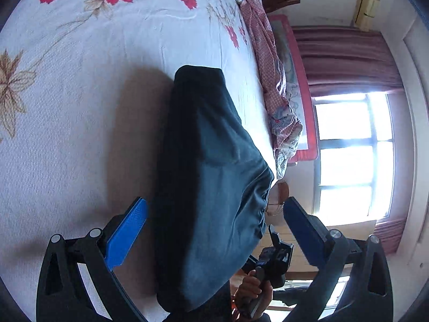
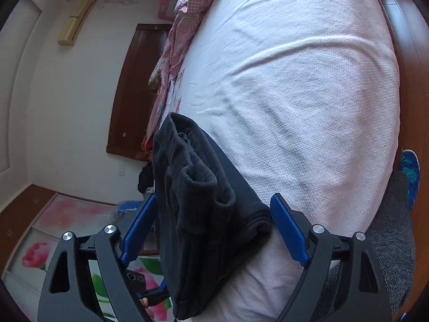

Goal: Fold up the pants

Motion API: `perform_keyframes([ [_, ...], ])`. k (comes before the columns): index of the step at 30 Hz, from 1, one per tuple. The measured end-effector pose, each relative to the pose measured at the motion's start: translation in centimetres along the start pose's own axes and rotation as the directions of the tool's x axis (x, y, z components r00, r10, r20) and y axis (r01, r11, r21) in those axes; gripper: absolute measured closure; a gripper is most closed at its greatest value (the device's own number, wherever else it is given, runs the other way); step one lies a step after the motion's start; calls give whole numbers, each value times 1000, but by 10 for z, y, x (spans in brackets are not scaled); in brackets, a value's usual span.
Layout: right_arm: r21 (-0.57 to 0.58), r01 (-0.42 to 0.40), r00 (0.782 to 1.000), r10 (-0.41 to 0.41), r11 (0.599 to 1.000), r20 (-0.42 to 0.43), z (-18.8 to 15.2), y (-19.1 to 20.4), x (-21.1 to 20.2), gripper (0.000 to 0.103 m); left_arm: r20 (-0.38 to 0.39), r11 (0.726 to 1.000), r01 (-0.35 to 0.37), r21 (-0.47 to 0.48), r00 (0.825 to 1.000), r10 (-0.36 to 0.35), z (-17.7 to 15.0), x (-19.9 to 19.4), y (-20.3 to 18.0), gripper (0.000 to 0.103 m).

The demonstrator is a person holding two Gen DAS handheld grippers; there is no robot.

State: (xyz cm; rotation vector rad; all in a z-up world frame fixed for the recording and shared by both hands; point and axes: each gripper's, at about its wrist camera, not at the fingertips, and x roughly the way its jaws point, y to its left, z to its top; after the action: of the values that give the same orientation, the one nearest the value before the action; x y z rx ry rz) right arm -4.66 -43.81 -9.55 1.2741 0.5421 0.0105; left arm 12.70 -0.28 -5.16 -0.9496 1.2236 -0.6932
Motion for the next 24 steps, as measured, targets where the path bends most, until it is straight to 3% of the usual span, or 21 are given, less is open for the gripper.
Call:
perform_keyframes([
  [3,-8,-31,1000,31,999,-6,-3,2,-3,13,-3,1000,6,-24,1000,-6,-5,11,4,2],
  [7,-92,47,998,-51,995,-46,-9,8,5,13,-5,1000,8,-14,1000,-8,-6,20,2,2],
  [11,-71,2,999,-4,998,-32,-11,12,7,10,0,999,18,-28,1000,-18,-3,22,5,2],
  [14,-158,-49,999,45,986,-31,-18,31,4,10,-27,998,52,-42,998,-53,-3,28,5,2],
  [16,-148,-54,998,47,988,-47,-17,33,7,10,-19,996,61,-59,998,-62,-5,27,8,2],
  [18,-141,20,999,-27,990,-47,-13,28,11,10,-28,997,46,-59,998,-47,-5,28,9,2],
  [21,-79,20,999,-24,997,-46,-11,13,14,10,-24,997,-15,-70,1000,14,-8,25,8,2],
  [24,-89,28,999,-32,996,-36,-13,16,17,10,-38,993,-116,-5,993,116,-14,36,0,2],
])
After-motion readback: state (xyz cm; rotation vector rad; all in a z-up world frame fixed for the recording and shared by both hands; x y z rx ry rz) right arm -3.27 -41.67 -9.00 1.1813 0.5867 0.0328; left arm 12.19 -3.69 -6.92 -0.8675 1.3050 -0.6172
